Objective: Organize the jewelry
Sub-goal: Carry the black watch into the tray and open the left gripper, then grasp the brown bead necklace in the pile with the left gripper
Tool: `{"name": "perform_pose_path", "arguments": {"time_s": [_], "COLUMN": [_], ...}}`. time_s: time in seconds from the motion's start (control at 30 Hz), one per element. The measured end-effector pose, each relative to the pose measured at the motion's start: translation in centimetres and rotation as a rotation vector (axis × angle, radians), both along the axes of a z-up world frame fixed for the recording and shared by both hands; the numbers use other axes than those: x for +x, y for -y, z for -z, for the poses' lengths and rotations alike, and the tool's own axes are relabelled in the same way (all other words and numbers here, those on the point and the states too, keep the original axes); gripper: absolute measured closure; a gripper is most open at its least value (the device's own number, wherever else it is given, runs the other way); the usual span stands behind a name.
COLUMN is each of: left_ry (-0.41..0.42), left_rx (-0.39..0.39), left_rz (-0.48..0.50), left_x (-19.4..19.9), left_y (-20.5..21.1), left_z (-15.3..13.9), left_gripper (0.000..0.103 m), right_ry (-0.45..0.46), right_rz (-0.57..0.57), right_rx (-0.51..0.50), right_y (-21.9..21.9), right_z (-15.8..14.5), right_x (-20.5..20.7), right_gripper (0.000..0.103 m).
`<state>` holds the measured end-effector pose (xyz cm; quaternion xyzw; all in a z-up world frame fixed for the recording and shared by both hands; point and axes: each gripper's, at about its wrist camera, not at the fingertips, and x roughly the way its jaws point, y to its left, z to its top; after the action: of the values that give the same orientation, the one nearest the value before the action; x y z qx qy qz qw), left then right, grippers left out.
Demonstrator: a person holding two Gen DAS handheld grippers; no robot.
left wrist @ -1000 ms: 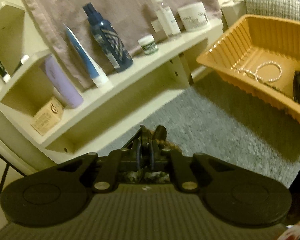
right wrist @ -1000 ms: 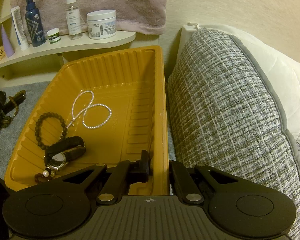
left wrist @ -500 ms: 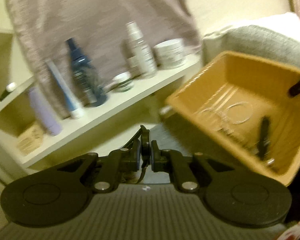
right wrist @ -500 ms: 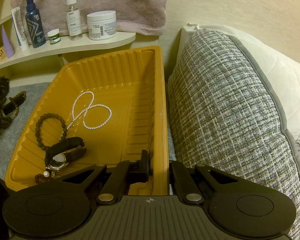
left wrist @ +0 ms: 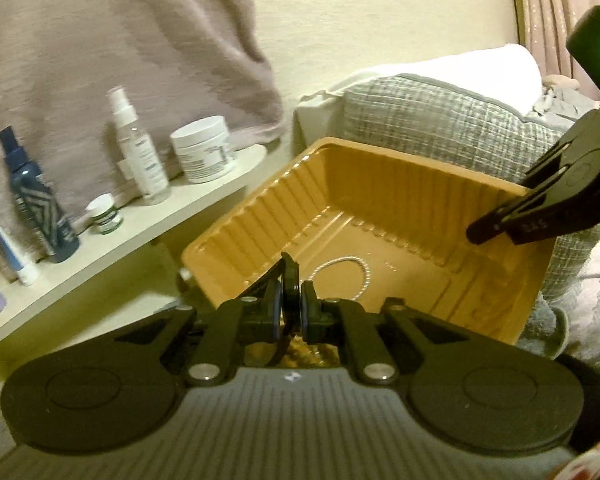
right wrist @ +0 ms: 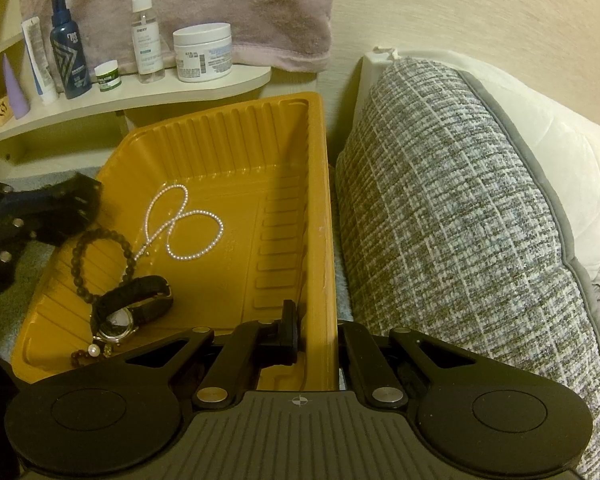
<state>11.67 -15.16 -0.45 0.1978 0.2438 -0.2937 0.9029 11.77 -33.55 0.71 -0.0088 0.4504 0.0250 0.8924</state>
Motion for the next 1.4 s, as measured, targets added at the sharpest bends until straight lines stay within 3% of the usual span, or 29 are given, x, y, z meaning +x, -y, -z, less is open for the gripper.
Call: {"name": "perform_pose_path", "arguments": {"time_s": [0.53,0.7,0.93,1.4], "left_ry": [-0.015,0.004,-0.005,-0.039], "left_rx": [-0.002,0.007,-0.015,0.062], "left_rz": [0.048,0.040,-0.072,-0.366], "left_x": [-0.1,-0.6,-1.0,0.1], "left_y": [2.5,2.3,-1.9,-11.9], "left_z": [0.8,0.6,0.3,2.8], "left_gripper": [0.095,0.091,0.091,0.090], "right_ry": [0.001,0.001,0.002,0.002], "right_rz": [0.001,0.001,0.001,0.001], "right_rx": [0.000,0.000,0.002,0.000], "right_y": [0.0,0.0,-0.1,0.0], "right_z": [0.0,-0.1,0.0,0.1], "right_x": [0.0,0.0,-0.1,-0.1], "right_gripper": [0.100,0.100,0.100,0.100]}}
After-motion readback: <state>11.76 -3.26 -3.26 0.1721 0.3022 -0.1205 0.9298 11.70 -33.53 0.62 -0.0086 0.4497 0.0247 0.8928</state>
